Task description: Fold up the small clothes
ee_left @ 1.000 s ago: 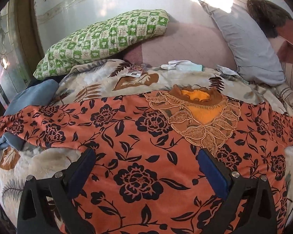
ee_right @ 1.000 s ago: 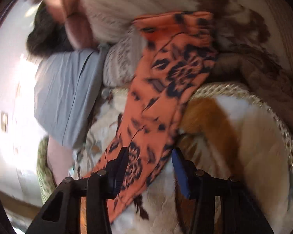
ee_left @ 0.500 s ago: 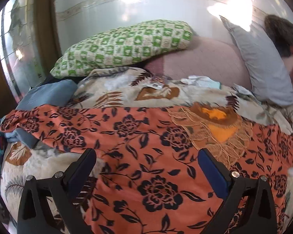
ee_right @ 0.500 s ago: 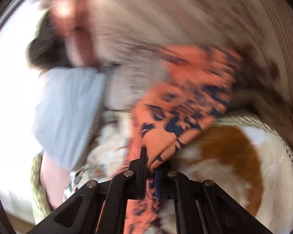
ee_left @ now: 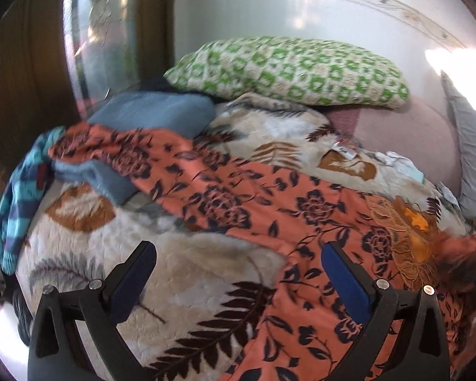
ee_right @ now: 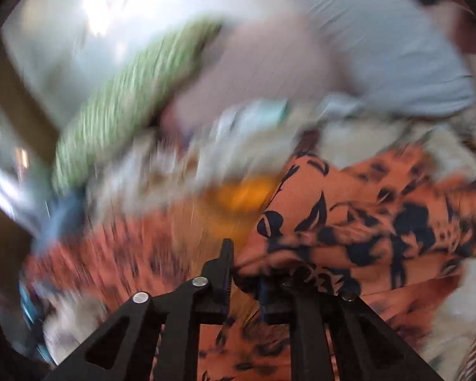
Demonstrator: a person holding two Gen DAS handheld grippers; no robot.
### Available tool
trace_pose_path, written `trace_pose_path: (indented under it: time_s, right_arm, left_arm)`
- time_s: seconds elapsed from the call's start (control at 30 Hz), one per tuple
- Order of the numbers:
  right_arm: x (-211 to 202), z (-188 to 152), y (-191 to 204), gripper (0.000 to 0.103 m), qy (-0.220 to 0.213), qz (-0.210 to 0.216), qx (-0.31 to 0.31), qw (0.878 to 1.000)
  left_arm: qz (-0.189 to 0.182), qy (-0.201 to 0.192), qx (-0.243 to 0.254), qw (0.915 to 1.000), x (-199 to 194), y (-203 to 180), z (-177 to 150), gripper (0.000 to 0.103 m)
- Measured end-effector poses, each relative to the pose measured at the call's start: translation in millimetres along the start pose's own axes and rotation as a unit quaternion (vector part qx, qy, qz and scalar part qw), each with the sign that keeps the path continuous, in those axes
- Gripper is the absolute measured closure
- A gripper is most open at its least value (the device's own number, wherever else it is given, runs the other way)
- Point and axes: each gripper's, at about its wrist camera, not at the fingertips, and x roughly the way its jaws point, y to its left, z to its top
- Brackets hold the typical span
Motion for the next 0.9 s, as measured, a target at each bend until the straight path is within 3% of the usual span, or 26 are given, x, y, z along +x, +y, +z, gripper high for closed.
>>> trace_pose_path:
  time_s: [0.07, 0.1, 0.17, 0.23, 0.3, 0.4, 0.5, 0.6, 0.67, 0.73, 0.8, 0.9]
  right_arm:
    - [65, -42, 33, 0.086, 0.071, -0.024, -0.046, 0.996]
    - [84, -57, 36, 0.085, 0.073, -0.046, -0.053, 0.995]
    - [75, -69, 50, 0.082, 0.012, -0.074, -0.092, 0.993]
    - [69, -74, 62, 0.071, 0.009, -0.054, -0.138, 0.989]
    - [63, -77, 77, 0.048, -0.001, -0.055, -0.190, 0.980]
    - [38, -87, 92, 0.048, -0.037, -0.073, -0.244, 0.966]
    - [14, -74, 93, 0.048, -0.066, -0.034, -0.258, 0.963]
    - [-16, -59, 106, 0.043, -0.069, 0.065, -0.284, 0.954]
    - [-36, -53, 105, 0.043, -0.079, 0.072, -0.308, 0.945]
    - [-54, -43, 84, 0.043, -0.095, 0.079, -0.281, 0.952]
    - [-77, -36, 42, 0.043, -0.112, 0.122, -0.205, 0.965]
    - [-90, -36, -29, 0.037, -0.136, 0.171, -0.081, 0.972]
  left_arm:
    - [-0.005, 0.016, -0.025, 0.9996, 5, 11, -1, 0.000]
    - [-0.007, 0.020, -0.032, 0.9993, 6, 15, -2, 0.000]
    - [-0.011, 0.023, -0.034, 0.9991, 7, 16, -4, 0.000]
    - [-0.017, 0.028, -0.029, 0.9991, 8, 12, -2, 0.000]
    - [-0.023, 0.031, -0.031, 0.9988, 9, 7, -1, 0.000]
    - [-0.031, 0.033, -0.026, 0.9986, 9, -2, -2, 0.000]
    - [-0.027, 0.030, -0.007, 0.9992, 8, -8, -3, 0.000]
    - [-0.018, 0.028, -0.006, 0.9994, 10, -8, -4, 0.000]
    - [-0.015, 0.030, -0.010, 0.9994, 12, -7, -4, 0.000]
    - [-0.012, 0.028, -0.009, 0.9995, 12, -9, -5, 0.000]
    - [-0.015, 0.020, 0.000, 0.9997, 10, -16, -7, 0.000]
    - [-0.035, 0.003, 0.029, 0.9990, 3, -37, -8, 0.000]
